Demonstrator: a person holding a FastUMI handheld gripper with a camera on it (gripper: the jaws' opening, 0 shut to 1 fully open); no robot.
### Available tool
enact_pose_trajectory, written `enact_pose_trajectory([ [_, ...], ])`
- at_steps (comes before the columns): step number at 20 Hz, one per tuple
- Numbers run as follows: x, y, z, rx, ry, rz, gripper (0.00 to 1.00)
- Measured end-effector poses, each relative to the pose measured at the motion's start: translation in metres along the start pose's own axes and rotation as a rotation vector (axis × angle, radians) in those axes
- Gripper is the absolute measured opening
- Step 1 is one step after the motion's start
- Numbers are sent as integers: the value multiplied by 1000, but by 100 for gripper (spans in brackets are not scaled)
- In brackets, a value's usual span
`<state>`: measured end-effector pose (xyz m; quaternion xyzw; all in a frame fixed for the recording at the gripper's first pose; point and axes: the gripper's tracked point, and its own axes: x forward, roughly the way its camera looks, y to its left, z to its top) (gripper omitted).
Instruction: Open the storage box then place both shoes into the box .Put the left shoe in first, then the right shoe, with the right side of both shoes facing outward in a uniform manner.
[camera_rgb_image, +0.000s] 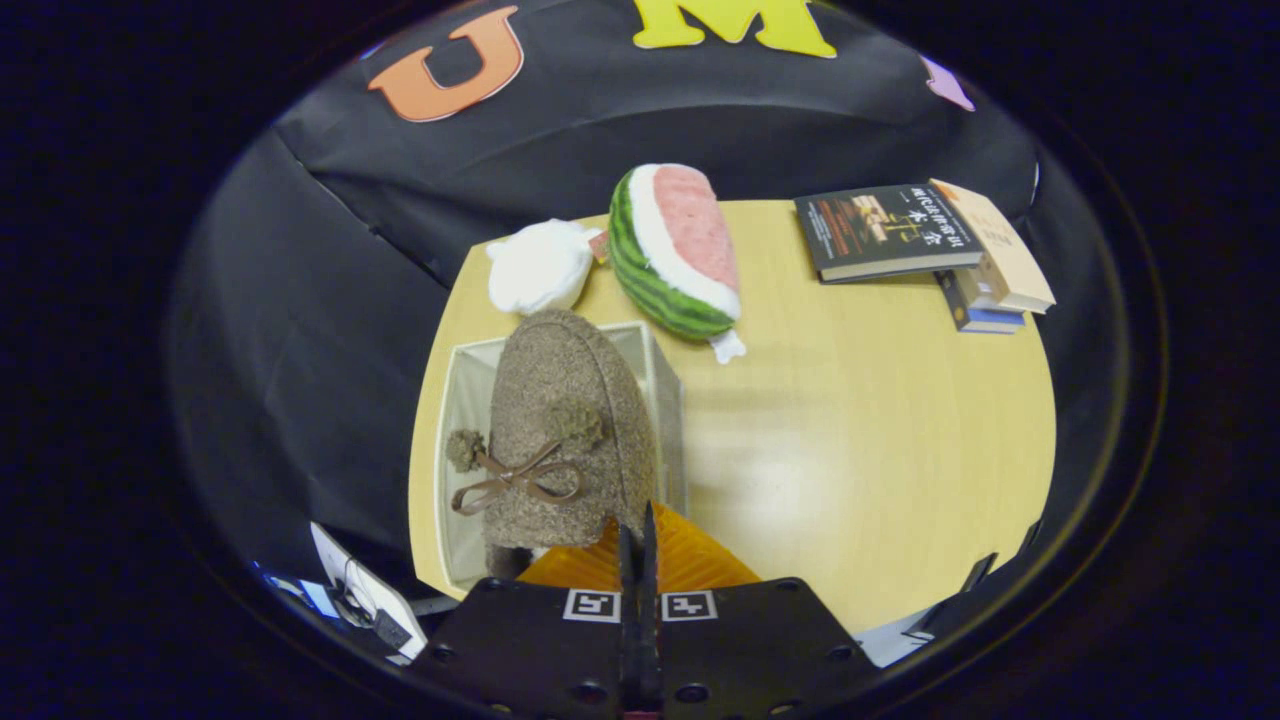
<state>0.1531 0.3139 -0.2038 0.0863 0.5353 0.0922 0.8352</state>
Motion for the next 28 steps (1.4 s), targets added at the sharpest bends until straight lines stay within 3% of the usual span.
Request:
enact_pose_trajectory([
  [3,32,9,1,2,-7,-52,1],
  [7,66,-7,1,-25,-28,-227,0],
  [11,94,-5,-10,18,5,-248,1],
  [15,98,-13,-7,-10,-17,-342,1],
  [17,101,-5,-7,-20,-27,-322,3],
  [19,98,-7,-9,-17,-24,-320,15],
  [22,95,-4,-15,-5,-11,-296,17],
  [24,90,6,-21,-33,0,-252,26],
  [28,62,22,-23,-117,-45,-198,72],
])
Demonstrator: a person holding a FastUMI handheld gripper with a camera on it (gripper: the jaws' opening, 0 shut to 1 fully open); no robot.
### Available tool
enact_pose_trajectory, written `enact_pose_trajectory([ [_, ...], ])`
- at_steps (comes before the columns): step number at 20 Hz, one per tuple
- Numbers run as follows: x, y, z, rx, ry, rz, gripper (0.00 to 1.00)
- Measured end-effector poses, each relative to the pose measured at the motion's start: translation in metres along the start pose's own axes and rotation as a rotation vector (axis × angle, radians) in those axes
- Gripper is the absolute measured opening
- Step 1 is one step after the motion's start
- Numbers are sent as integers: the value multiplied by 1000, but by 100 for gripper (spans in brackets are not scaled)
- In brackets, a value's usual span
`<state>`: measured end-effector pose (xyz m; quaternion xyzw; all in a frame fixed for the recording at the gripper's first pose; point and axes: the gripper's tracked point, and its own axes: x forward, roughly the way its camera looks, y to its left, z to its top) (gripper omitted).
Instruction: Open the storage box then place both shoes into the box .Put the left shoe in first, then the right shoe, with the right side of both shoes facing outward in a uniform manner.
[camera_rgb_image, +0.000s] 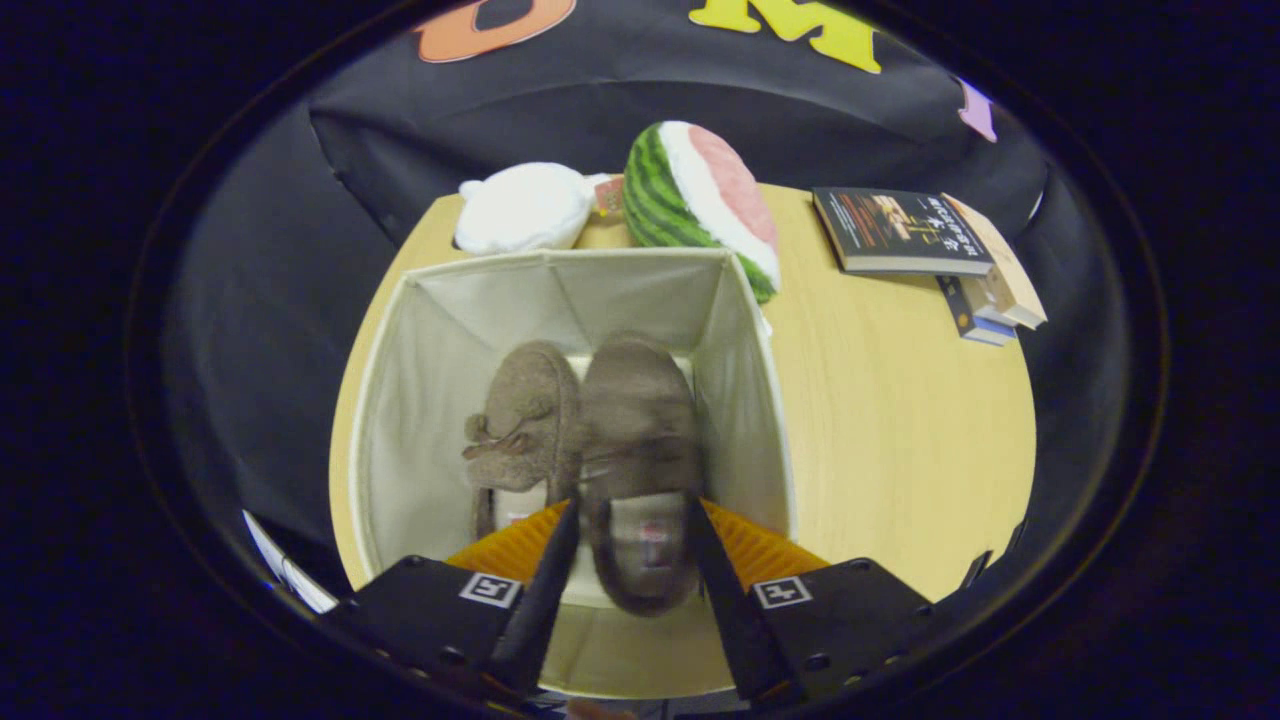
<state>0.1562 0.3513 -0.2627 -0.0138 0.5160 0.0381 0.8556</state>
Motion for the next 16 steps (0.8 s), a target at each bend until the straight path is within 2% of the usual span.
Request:
enact_pose_trajectory([
  [1,-9,0,1,-22,-19,2,83],
  [7,-66,-18,7,-78,-121,44,96],
  [11,-111,-48,7,-68,-216,85,96],
  [16,-175,-109,9,-32,-373,103,96],
])
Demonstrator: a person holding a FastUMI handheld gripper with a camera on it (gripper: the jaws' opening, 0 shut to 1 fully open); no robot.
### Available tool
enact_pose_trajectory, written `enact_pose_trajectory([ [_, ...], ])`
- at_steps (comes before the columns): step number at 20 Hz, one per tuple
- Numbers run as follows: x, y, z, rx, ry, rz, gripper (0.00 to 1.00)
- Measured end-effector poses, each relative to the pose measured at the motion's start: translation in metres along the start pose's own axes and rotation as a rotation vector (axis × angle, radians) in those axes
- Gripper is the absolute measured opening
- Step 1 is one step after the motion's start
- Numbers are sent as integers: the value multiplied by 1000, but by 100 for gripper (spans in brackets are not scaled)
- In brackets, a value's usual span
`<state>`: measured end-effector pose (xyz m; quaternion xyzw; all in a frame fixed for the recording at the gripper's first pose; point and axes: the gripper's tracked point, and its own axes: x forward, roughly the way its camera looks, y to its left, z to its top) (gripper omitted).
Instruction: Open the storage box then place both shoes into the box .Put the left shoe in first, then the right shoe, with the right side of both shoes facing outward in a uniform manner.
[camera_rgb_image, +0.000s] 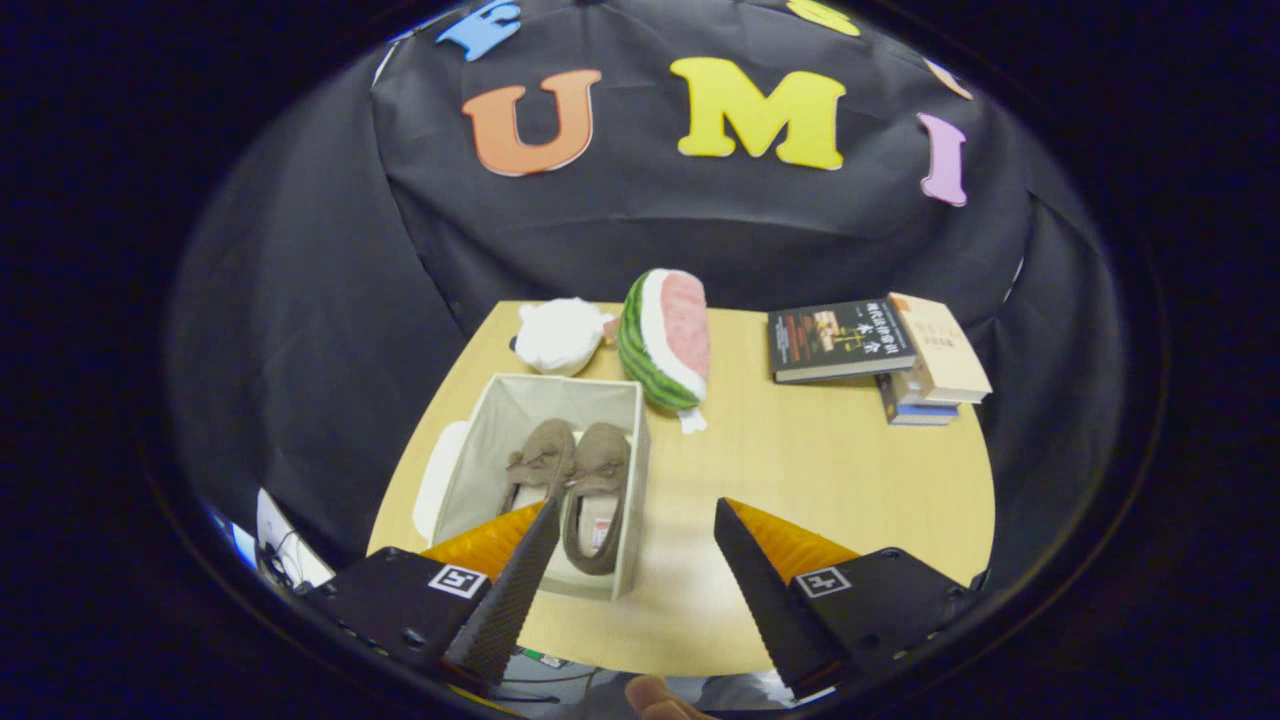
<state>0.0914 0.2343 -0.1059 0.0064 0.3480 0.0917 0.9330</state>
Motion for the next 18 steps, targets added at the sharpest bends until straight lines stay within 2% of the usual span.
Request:
enact_pose_trajectory([
  [4,-43,-57,21,-31,-164,-69,95],
  [10,-112,-120,63,-37,-498,-156,95],
  [13,-146,-131,70,-7,-619,-161,95],
  [18,-183,-130,55,-3,-692,-137,95],
])
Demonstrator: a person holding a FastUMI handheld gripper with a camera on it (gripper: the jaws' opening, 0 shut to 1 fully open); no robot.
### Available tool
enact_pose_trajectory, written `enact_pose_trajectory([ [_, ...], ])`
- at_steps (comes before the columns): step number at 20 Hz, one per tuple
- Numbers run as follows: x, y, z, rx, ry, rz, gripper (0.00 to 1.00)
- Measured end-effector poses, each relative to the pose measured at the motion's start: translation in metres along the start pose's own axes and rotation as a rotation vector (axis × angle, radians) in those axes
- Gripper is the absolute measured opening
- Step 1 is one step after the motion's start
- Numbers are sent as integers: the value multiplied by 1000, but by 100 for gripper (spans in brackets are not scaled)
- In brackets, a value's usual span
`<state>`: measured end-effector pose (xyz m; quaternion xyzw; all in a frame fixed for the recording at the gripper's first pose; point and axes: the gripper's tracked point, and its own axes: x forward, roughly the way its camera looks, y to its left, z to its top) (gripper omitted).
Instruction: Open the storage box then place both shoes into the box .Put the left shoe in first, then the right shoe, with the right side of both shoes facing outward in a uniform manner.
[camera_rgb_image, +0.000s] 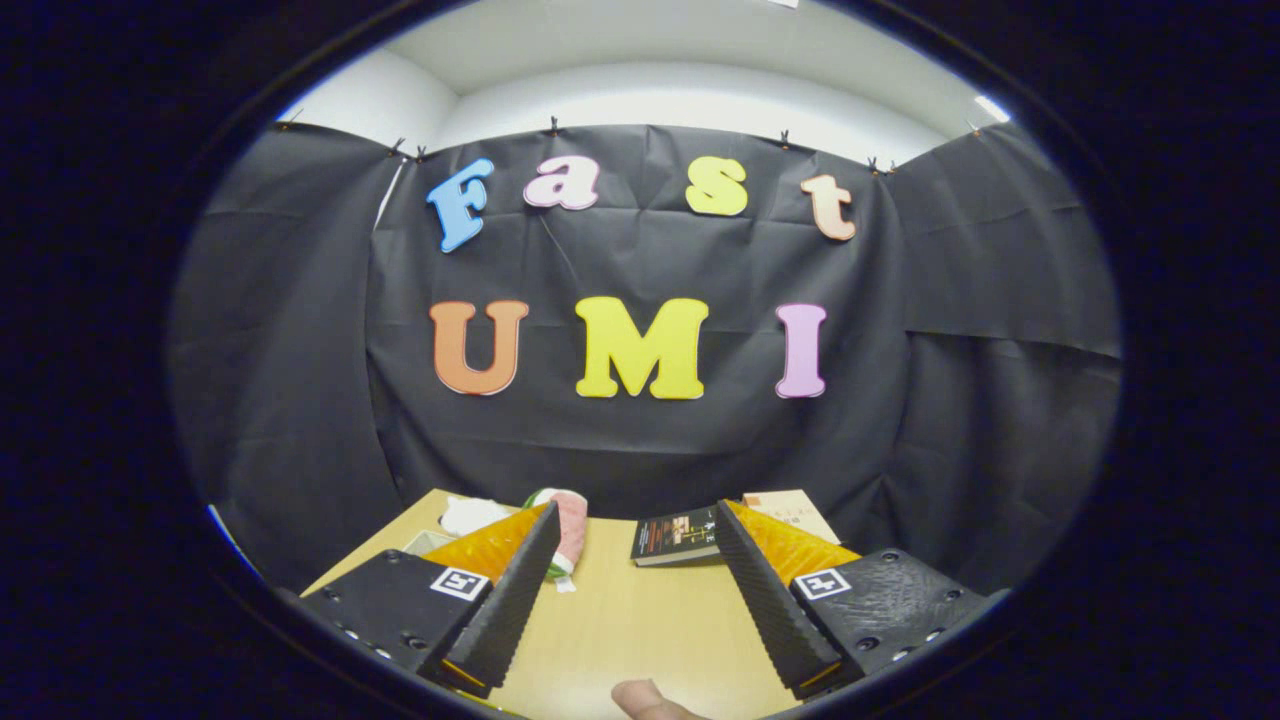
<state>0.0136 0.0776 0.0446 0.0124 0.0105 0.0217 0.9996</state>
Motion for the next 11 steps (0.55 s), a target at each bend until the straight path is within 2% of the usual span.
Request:
enact_pose_trajectory([
  [5,-24,-5,-5,22,-22,17,95],
  [11,-36,-33,-1,3,-80,-48,95],
])
